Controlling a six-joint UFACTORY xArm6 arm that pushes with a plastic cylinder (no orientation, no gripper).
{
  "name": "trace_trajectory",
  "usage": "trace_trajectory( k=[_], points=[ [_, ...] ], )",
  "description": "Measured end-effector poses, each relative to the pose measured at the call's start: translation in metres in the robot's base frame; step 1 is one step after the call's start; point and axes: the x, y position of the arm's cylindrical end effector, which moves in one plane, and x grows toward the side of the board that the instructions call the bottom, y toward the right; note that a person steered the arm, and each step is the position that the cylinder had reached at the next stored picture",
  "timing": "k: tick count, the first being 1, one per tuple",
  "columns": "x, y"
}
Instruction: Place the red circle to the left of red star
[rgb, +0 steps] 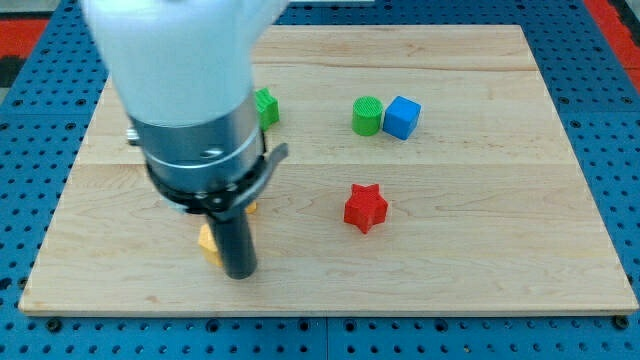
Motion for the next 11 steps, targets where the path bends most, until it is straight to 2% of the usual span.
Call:
trace_trajectory(
  k=[2,5,6,7,8,9,10,11],
  points=[
    [-0.027,-0.028],
    [-0.029,-0.154],
    [-0.058,-0.157],
    [-0.072,-0.122],
    [-0.066,-0.07],
    [-0.077,-0.06],
    [-0.115,-0.116],
    [-0.118,-0.113]
  ],
)
